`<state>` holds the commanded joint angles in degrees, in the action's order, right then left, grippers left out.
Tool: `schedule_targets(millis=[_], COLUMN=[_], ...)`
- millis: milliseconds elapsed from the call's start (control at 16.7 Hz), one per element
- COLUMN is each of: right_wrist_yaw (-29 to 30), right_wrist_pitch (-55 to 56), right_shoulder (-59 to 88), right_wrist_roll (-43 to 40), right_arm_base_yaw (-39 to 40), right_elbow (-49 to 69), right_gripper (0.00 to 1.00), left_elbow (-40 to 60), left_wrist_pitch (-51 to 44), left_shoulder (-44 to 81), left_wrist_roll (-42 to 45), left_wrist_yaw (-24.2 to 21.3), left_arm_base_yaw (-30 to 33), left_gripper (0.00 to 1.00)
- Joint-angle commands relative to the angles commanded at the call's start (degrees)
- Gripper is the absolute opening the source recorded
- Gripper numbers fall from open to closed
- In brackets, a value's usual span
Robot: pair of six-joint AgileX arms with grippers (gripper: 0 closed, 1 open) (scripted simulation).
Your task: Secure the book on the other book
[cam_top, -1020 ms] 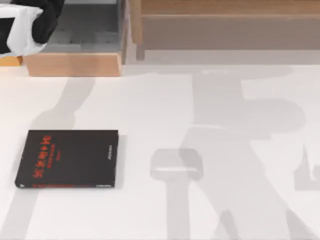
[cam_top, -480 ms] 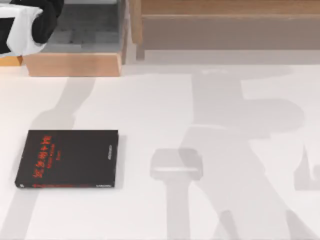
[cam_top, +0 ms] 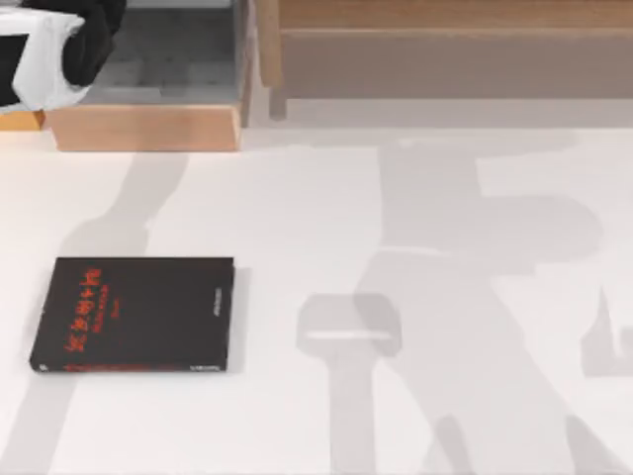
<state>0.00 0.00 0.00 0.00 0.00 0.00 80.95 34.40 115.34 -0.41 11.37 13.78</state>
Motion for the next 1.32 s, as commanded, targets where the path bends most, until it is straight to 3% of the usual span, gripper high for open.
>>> schedule_targets(millis=[720, 960, 1320], right_wrist_yaw=[0.0, 0.0, 0.0], right_wrist_pitch=[0.0, 0.0, 0.0], right_shoulder=[0.0, 0.0, 0.0], right_wrist_roll=[0.0, 0.0, 0.0], right_arm_base_yaw=[0.0, 0.0, 0.0], right_elbow=[0.0, 0.0, 0.0], right_gripper=[1.0, 1.0, 1.0], left_elbow=[-2.61, -7.63, -23.37], left_wrist_pitch=[-1.49, -3.09, -6.98], left_shoulder=[-5.15, -15.39, -33.96], left_wrist_roll=[3.57, 16.07, 44.02], left_wrist_yaw=[0.7, 2.39, 6.9], left_arm_base_yaw=[0.67, 2.56, 7.12], left_gripper=[0.0, 0.0, 0.0])
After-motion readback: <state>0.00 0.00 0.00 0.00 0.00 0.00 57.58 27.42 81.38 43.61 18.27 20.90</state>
